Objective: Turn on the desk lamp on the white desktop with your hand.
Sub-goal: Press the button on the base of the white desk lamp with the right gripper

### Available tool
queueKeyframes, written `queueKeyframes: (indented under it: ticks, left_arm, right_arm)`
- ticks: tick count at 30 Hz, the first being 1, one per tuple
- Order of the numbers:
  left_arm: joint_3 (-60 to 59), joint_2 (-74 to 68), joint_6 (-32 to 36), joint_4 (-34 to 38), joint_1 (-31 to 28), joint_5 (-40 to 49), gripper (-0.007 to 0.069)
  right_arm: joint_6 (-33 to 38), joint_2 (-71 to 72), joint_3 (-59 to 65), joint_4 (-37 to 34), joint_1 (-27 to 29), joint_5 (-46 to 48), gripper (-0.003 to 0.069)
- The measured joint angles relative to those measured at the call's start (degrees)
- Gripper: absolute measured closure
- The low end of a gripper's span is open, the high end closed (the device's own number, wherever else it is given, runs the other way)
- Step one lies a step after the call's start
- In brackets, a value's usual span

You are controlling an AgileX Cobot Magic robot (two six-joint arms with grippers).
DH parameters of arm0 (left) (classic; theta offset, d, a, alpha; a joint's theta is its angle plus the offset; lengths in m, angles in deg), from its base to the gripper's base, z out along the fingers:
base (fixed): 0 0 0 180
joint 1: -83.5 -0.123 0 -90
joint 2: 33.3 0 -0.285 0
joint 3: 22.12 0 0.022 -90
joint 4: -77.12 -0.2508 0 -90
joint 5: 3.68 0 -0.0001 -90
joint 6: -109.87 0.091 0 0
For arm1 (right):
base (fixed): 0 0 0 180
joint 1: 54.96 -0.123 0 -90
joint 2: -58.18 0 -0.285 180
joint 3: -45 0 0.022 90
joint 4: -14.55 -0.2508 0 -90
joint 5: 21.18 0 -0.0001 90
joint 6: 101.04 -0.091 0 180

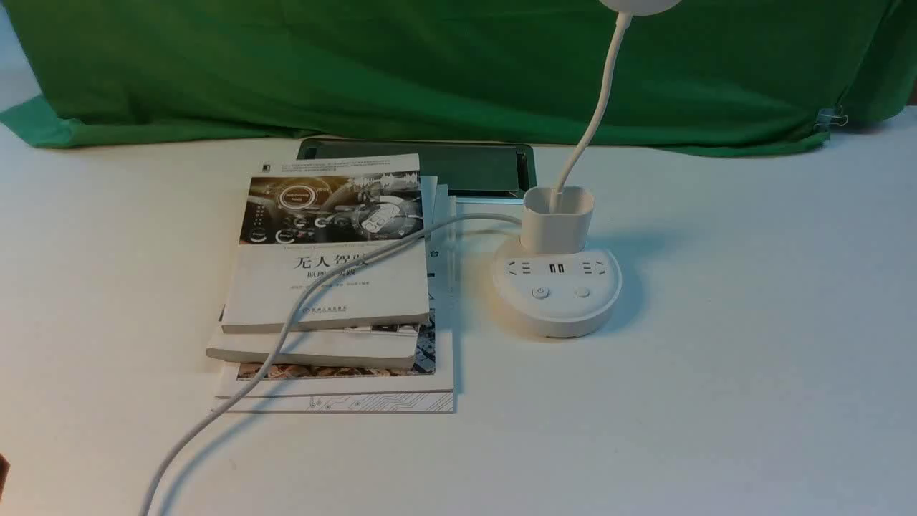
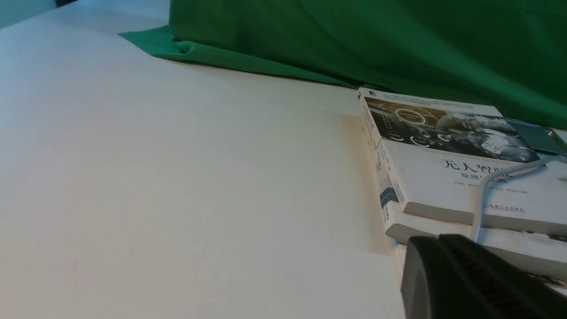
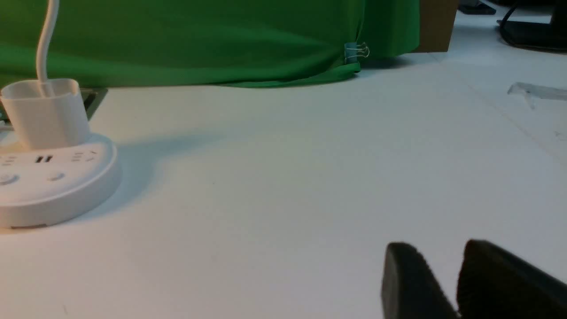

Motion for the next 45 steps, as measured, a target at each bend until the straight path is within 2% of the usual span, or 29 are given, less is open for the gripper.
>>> queueKeyframes:
  ticks: [23, 30, 45]
  left_arm:
    - [0.0, 0.0, 0.0, 0.1, 0.0, 0.0, 0.0603]
    - [0.0, 0.0, 0.0, 3.3, 0.0, 0.0, 0.0603]
    - [0.0, 0.0, 0.0, 3.9, 0.0, 0.0, 0.0603]
  right_arm:
    - [0.0, 0.0, 0.0, 0.0, 0.0, 0.0, 0.0418]
    - [0.0, 0.0, 0.0, 0.0, 0.0, 0.0, 0.0418]
    - [-0.2, 0.0, 0.0, 0.0, 0.0, 0.0, 0.0418]
